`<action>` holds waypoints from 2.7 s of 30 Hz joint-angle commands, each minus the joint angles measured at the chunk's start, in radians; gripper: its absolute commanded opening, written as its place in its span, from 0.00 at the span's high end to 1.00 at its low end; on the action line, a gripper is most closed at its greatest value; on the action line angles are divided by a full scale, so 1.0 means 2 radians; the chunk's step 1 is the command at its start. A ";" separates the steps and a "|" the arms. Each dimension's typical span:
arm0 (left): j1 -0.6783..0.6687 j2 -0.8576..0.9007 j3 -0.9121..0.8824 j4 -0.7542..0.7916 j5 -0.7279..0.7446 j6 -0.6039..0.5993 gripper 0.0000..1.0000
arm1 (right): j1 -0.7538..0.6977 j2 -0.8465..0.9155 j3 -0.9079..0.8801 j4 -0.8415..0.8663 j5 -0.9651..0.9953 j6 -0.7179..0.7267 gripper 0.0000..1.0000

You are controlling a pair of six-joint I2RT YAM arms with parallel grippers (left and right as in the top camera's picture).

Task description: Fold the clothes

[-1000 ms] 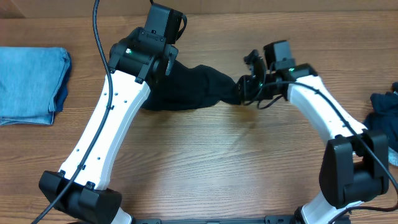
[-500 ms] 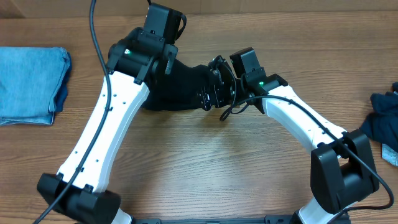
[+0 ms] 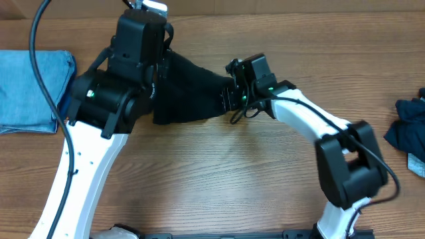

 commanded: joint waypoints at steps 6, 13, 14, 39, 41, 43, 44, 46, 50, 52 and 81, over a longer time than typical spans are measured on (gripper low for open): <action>-0.003 -0.013 0.011 0.001 -0.003 -0.012 0.96 | -0.010 0.019 -0.004 0.021 0.000 0.029 0.57; -0.003 -0.013 0.011 0.001 -0.003 -0.012 0.96 | -0.011 0.019 -0.004 0.018 -0.194 -0.034 0.16; -0.003 -0.013 0.011 0.001 -0.004 -0.012 0.96 | -0.011 0.019 -0.004 0.019 -0.214 -0.034 0.16; -0.003 -0.013 0.011 0.057 -0.008 -0.008 0.96 | -0.057 0.019 0.017 0.028 -0.340 -0.034 0.17; -0.003 -0.013 0.011 0.059 -0.003 -0.009 0.96 | -0.060 0.019 0.018 0.048 -0.383 -0.033 0.17; -0.003 -0.013 0.011 0.061 -0.004 -0.008 0.96 | -0.057 0.019 0.018 0.053 -0.401 -0.034 0.17; -0.003 -0.013 0.011 0.063 -0.006 -0.008 0.96 | -0.054 0.019 0.018 0.053 -0.402 -0.034 0.17; -0.003 -0.013 0.011 0.074 -0.007 -0.008 0.96 | -0.044 0.019 0.018 0.053 -0.402 -0.034 0.17; -0.003 -0.013 0.011 0.105 -0.007 -0.008 0.96 | -0.023 0.019 0.018 0.053 -0.402 -0.034 0.17; -0.003 -0.013 0.011 0.114 -0.007 -0.008 0.96 | -0.014 0.019 0.018 0.054 -0.402 -0.034 0.17; -0.003 -0.013 0.011 0.163 -0.018 0.014 0.95 | 0.016 0.019 0.017 0.136 -0.415 0.012 0.18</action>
